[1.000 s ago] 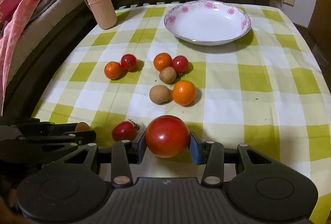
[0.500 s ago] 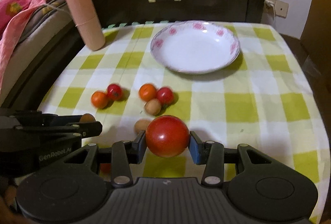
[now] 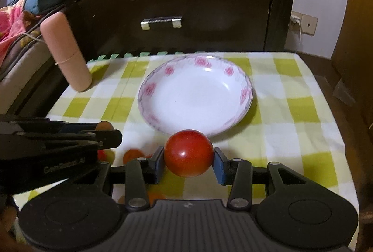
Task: Organize fruits
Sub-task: 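Carry both fruits into the white floral bowl and open both grippers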
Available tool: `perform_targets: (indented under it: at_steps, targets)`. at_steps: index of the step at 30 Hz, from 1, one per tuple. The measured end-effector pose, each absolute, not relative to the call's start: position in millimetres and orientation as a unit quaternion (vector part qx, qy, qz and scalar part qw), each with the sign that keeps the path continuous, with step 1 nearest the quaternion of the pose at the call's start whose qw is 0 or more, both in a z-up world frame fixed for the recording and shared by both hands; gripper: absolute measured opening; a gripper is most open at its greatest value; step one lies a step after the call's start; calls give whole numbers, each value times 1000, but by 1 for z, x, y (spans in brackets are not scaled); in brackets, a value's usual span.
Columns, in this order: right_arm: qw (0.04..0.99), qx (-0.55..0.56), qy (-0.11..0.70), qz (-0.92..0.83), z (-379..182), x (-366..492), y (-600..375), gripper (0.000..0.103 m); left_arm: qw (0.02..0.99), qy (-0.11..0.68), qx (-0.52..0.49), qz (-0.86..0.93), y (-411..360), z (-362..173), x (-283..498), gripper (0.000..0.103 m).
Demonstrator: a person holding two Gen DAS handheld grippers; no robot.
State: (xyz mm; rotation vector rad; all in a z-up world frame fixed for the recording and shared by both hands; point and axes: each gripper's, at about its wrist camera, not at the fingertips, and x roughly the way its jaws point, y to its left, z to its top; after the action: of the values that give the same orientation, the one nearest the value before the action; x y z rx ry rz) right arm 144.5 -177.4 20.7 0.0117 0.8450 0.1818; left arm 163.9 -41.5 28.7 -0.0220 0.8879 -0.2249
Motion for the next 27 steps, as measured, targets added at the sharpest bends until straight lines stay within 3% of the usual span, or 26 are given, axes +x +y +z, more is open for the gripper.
perform_targets:
  at_steps: [27]
  targets:
    - [908,-1,408,92,-10,221,-194,41,896,431,23,-105,-60,-6,221,31]
